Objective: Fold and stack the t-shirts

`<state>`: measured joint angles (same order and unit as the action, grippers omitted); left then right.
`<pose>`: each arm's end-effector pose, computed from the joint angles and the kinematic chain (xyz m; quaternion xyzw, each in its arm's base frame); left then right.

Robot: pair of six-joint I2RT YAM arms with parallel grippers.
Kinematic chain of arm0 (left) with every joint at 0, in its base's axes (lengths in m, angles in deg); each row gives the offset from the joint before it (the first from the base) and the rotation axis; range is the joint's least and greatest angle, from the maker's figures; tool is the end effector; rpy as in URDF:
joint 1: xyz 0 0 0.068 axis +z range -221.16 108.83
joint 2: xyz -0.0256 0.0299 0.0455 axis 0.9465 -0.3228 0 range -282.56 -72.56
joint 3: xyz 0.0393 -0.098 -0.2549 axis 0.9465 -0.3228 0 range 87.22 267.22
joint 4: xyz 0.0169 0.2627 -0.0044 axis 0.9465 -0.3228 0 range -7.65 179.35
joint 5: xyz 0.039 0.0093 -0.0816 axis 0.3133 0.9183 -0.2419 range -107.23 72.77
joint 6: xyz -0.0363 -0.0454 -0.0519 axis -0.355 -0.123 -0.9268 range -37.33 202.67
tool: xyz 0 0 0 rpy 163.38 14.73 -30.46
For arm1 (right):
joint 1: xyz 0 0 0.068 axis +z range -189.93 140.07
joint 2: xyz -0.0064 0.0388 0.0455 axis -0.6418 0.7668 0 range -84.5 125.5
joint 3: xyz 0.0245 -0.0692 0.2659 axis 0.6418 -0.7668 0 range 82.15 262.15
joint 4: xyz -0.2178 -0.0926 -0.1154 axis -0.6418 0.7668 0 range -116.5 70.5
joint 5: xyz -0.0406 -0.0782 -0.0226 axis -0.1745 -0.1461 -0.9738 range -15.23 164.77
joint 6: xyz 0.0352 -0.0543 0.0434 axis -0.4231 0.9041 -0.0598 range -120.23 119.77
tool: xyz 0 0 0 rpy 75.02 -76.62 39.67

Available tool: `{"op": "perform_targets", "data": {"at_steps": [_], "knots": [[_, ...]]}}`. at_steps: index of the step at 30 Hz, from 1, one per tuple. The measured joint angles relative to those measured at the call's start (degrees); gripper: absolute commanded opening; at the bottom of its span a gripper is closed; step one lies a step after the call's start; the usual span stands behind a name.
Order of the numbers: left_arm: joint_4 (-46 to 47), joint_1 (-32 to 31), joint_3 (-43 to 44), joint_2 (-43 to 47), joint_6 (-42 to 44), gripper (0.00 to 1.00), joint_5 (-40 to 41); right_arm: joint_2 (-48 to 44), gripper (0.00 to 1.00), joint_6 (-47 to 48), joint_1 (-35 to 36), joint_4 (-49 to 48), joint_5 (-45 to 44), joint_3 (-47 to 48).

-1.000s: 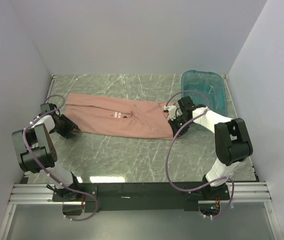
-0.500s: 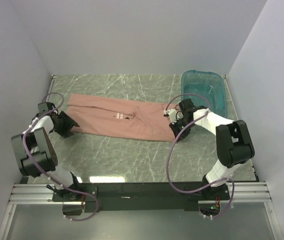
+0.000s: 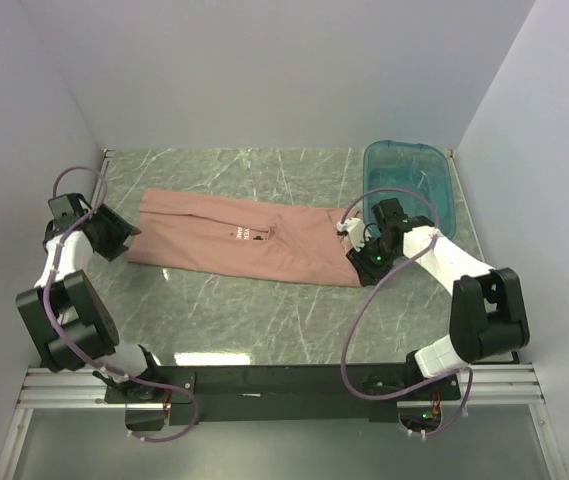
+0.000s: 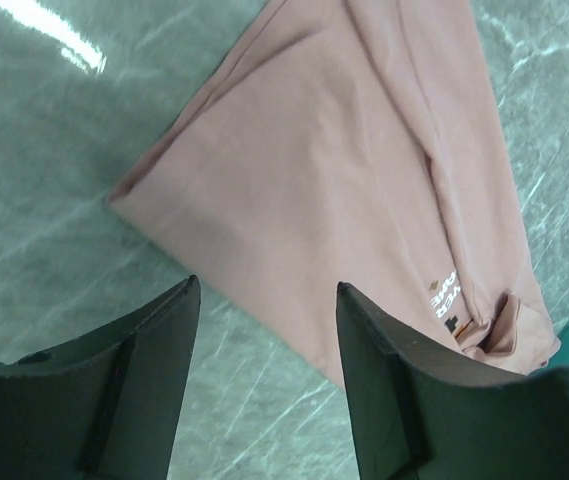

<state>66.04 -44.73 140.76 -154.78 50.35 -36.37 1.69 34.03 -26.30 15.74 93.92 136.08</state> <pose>0.2906 0.1200 0.2045 -0.4102 0.8390 -0.1734 0.3127 0.2667 0.0871 0.1670 -0.4170 0.8839 0.1384 0.1603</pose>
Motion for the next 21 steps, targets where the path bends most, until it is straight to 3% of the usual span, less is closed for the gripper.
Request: {"op": "perform_targets", "data": {"at_steps": [14, 17, 21], "knots": [[-2.9, -6.9, 14.9, -11.5, 1.8, 0.56, 4.7, -10.7, 0.42, 10.6, 0.6, 6.9, 17.8, 0.5], [-3.0, -7.4, 15.1, -11.1, 1.8, 0.57, 6.0, -14.8, 0.43, 11.2, 5.4, 4.3, 17.3, -1.4], [-2.9, -7.0, 11.6, -6.6, 1.6, 0.68, 8.9, -17.0, 0.44, 11.1, 18.8, -1.0, 11.8, -2.5]]}}
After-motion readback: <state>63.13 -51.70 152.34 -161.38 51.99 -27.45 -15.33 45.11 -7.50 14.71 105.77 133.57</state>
